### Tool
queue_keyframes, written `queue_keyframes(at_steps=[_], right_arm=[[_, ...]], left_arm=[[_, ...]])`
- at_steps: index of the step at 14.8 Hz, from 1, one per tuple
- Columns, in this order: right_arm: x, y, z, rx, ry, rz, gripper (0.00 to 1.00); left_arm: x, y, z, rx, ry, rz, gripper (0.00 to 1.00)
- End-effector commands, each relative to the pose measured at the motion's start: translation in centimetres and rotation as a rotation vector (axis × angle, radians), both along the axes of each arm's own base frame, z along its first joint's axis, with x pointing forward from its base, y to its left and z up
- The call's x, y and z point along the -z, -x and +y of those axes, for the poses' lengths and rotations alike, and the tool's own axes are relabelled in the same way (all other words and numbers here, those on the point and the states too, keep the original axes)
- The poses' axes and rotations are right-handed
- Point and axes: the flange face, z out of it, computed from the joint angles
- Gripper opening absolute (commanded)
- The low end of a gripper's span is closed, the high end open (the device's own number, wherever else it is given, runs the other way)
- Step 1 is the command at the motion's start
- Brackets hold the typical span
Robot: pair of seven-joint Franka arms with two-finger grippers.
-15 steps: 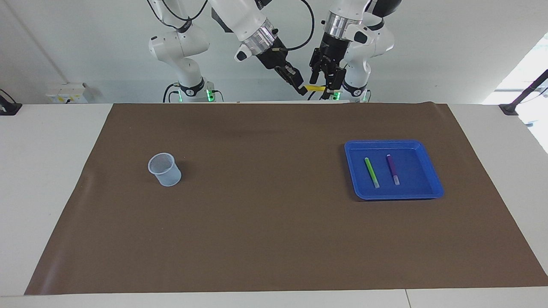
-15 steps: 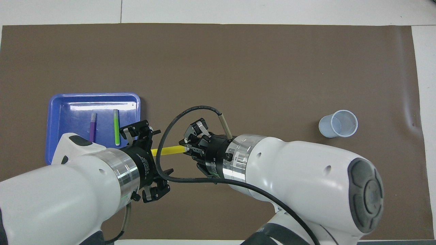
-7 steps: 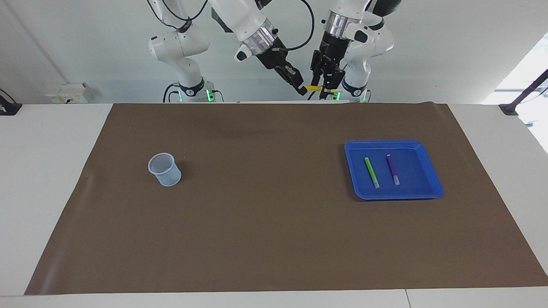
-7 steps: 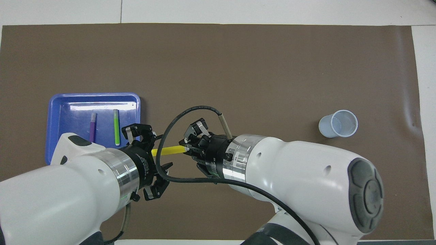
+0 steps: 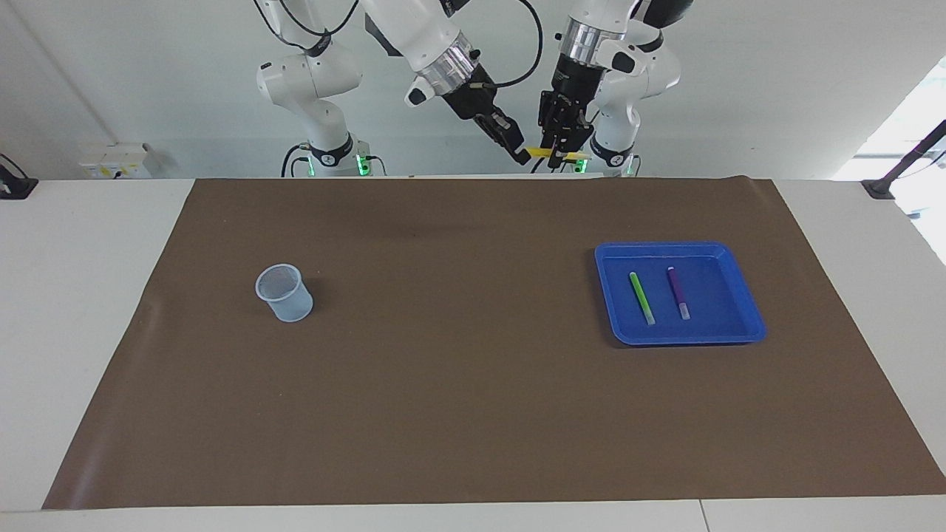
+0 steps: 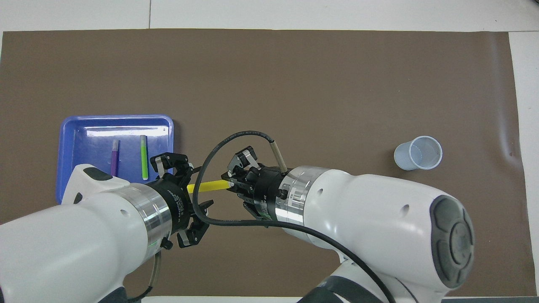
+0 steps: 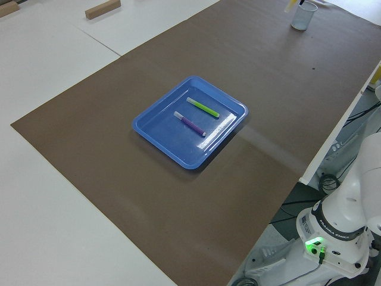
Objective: Right arm passes pens to left for tray arrangement
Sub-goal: 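Close the left gripper on the yellow pen held by the right gripper, then carry the yellow pen to the tray while the right gripper withdraws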
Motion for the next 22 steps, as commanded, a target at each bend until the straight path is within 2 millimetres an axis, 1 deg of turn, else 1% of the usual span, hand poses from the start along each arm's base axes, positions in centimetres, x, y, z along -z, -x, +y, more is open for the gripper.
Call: queue_keyframes(at_steps=[1, 7, 8, 9, 10, 11, 13, 14, 16, 17, 19, 20, 21, 22], right_arm=[[-0.2, 0.0, 0.2, -0.003, -0.006, 0.004, 0.0], [-0.1, -0.1, 0.0, -0.006, -0.003, 0.002, 0.0], [-0.1, -0.2, -0.1, -0.012, 0.0, -0.005, 0.4], [-0.1, -0.3, -0.2, -0.013, 0.002, -0.008, 0.83], [0.0, -0.6, -0.5, -0.008, 0.004, -0.009, 1.0], [0.0, -0.9, -0.9, -0.004, 0.01, -0.016, 1.0], [0.3, -1.7, -1.9, -0.048, 0.089, -0.08, 1.0], [0.6, -2.2, -2.9, -0.066, 0.125, -0.097, 1.0], [1.2, -3.3, -5.3, -0.144, 0.19, -0.121, 1.0], [1.7, -3.9, -6.7, -0.193, 0.217, -0.134, 1.0], [2.4, -4.8, -9.9, -0.271, 0.261, -0.151, 1.0], [3.0, -5.4, -11.5, -0.304, 0.279, -0.172, 1.0], [3.3, -6.2, -13.5, -0.319, 0.298, -0.193, 1.0], [3.6, -7.0, -15.3, -0.32, 0.328, -0.205, 1.0]], left_arm=[[-0.4, 0.2, 0.6, -0.001, -0.019, -0.006, 0.0], [-0.5, 0.1, 0.8, -0.004, -0.045, -0.026, 0.0], [-0.5, 0.1, 0.8, -0.005, -0.045, -0.026, 0.0], [-0.4, 0.1, 0.9, -0.006, -0.046, -0.024, 0.0], [-0.5, 0.1, 0.9, -0.007, -0.045, -0.026, 0.0], [-0.5, 0.1, 0.9, -0.007, -0.045, -0.026, 0.0], [-0.5, -0.1, 1.0, -0.006, -0.044, -0.028, 0.0], [-0.4, -0.1, 1.1, 0.0, -0.046, -0.026, 0.0], [-0.3, -1.2, 2.6, 0.056, -0.069, -0.042, 0.0], [-0.1, -2.0, 3.7, 0.104, -0.085, -0.05, 0.0], [0.2, -3.6, 7.0, 0.236, -0.111, -0.06, 0.0], [0.8, -4.6, 8.8, 0.3, -0.108, -0.047, 0.0], [1.3, -5.6, 11.0, 0.404, -0.106, -0.036, 0.0], [1.8, -5.9, 12.2, 0.501, -0.111, -0.031, 0.0]])
